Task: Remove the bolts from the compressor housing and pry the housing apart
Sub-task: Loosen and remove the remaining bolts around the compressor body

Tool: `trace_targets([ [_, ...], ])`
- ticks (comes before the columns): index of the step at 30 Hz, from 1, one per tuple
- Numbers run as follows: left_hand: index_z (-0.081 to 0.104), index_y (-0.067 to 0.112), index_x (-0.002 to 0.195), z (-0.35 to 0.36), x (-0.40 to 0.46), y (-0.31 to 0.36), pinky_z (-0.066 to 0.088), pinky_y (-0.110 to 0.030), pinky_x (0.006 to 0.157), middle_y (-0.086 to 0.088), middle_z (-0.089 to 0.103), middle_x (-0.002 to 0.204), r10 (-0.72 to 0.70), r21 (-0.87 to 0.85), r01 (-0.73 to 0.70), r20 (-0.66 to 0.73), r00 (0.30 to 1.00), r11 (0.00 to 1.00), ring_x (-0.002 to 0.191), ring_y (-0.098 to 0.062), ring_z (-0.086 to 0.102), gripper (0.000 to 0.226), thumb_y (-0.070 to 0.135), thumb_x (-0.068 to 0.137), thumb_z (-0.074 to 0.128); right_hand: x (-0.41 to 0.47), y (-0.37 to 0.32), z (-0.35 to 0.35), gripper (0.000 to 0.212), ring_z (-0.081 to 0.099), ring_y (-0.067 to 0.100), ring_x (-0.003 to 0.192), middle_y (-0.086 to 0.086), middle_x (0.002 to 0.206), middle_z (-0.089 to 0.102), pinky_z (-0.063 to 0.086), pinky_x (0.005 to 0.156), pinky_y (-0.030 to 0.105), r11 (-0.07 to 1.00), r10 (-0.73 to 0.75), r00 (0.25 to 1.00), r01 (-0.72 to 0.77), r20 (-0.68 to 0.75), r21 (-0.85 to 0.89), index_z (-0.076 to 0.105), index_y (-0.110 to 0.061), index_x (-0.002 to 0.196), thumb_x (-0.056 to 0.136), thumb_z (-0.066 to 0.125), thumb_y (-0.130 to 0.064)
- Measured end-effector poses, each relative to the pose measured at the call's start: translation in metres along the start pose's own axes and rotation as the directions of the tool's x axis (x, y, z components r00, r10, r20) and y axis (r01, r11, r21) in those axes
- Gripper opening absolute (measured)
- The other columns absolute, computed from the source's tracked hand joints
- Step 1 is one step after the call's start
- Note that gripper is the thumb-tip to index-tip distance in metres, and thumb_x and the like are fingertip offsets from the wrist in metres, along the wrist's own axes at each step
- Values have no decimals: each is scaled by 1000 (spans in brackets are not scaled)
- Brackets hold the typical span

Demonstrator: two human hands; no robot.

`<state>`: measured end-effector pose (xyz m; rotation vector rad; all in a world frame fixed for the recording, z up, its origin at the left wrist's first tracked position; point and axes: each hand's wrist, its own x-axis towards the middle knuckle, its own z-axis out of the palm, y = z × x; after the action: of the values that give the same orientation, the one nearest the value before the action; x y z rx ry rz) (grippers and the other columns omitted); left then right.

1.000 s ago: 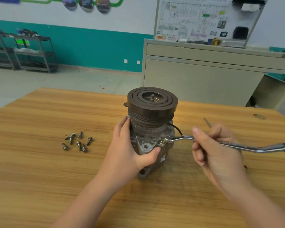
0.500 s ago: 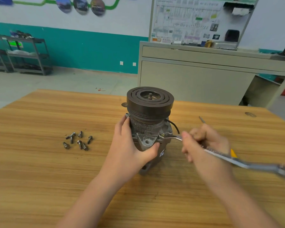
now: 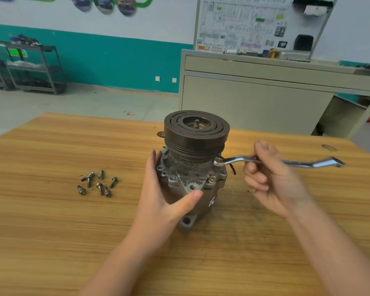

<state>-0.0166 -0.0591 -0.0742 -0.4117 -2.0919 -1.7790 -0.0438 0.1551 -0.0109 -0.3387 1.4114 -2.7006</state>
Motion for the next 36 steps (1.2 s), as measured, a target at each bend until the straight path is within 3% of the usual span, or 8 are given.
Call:
trace_targets([
  [3,8,40,150,1,0,-1,24,6,97,60,24,129,-2,-6,2,-5,1000,1000,130,27,24,111,66,63,71,-26,10,13,27,40,9,29,7,47,53,29,32,12,968,-200,966,169,-162,-185,44,-19,59,74,65,-20],
  [8,13,39,147,3,0,1,25,4,98,48,27,137,8,9,-8,-11,1000,1000,130,25,27,104,61,67,76,-53,28,37,33,51,14,33,9,51,60,36,33,21,829,-425,892,315,-155,-463,52,-27,56,71,81,-25],
  [14,13,35,153,2,-1,-1,23,3,101,25,29,151,-19,43,19,-15,1000,999,133,23,24,107,58,67,73,-59,59,56,39,44,8,39,6,49,46,35,39,23,385,-699,715,384,7,-839,41,-18,61,87,60,-38],
  [18,14,29,155,0,0,-2,24,-3,108,18,29,156,-25,41,25,-7,1000,999,139,13,26,111,57,68,75,-57,49,35,25,46,9,37,7,53,57,35,37,20,592,-601,799,423,-26,-686,54,-27,61,79,68,-37],
  [22,15,36,153,0,-1,-1,25,-1,105,28,30,153,-22,22,22,-7,1000,999,137,16,26,110,67,63,70,-20,9,2,38,46,9,31,7,49,58,34,36,14,951,-131,991,135,34,-279,53,-24,56,59,90,-32],
  [27,16,57,133,1,0,3,26,4,97,59,30,129,17,36,-17,-6,1000,999,129,25,29,85,63,67,69,27,-2,-5,40,42,3,31,6,49,55,28,30,11,950,309,928,-291,209,-113,57,-13,58,52,95,-21],
  [32,12,47,145,-1,-1,-4,25,-9,109,38,26,148,-15,61,15,-13,1000,998,138,16,25,103,73,62,68,13,-8,9,29,38,3,28,4,46,54,24,29,10,997,-54,997,51,-47,-64,50,-19,57,70,76,-23],
  [36,17,44,145,-1,-1,-5,28,0,101,36,32,143,-19,85,20,-7,1000,996,133,19,31,101,73,62,68,-28,1,26,33,40,10,30,6,47,57,28,34,13,900,-360,910,281,-207,-334,44,-22,52,72,70,-30],
])
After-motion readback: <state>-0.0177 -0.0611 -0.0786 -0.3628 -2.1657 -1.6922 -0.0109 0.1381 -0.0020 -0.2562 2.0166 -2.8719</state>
